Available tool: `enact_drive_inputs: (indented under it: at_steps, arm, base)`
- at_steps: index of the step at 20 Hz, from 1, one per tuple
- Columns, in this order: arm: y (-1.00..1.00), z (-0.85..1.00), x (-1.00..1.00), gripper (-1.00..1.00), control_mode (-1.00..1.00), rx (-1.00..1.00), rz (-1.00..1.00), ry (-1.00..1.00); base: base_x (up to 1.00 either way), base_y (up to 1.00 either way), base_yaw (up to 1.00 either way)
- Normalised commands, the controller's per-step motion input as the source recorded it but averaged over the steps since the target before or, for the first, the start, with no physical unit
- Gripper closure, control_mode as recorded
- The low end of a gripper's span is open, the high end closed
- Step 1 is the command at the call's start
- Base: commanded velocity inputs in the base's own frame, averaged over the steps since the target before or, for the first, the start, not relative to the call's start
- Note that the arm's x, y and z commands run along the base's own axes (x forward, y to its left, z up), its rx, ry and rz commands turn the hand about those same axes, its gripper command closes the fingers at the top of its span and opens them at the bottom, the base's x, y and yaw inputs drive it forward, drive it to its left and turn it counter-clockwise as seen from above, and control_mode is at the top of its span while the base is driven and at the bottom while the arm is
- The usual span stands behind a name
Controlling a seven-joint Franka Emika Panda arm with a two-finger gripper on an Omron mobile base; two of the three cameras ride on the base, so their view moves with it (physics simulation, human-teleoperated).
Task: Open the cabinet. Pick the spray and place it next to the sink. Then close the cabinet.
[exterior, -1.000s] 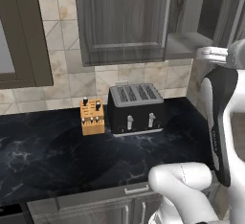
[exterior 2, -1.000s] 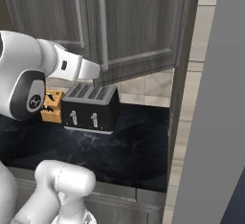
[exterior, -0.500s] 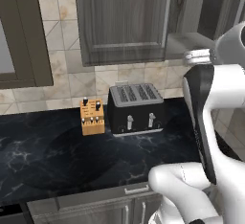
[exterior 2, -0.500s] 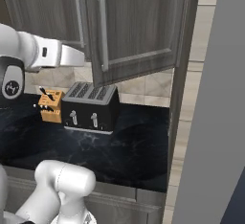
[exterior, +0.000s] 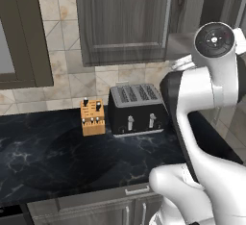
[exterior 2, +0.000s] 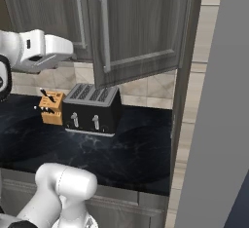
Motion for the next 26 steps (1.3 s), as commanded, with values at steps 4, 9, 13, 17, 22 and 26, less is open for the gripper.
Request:
enact_drive_inputs:
  at_steps: [4,9,13,17,22,26]
  arm:
    - [0.00,-0.35,0.27,-1.00,-1.00,-0.20,0.00,0.05]
    - [0.00,0.00,0.11,-1.00,-1.00,-0.28,0.00,0.13]
    - [0.00,0.00,0.07,-1.00,-1.00,-0.34,-0.03,0.23]
    - [0.00,0.00,0.04,-1.00,-1.00,-0.27,-0.05,0.27]
    - [0.00,0.00,0.00,-1.00,-1.00,-0.22,-0.15,0.21]
    - [0.00,0.00,0.00,-1.00,-1.00,-0.20,-0.20,0.11]
  base:
    - [0.00,0.00,0.00]
    - [0.00,0.00,0.00]
    - [0.00,0.00,0.00]
    - [0.00,0.00,0.00]
    - [0.00,0.00,0.00]
    - [0.00,0.00,0.00]
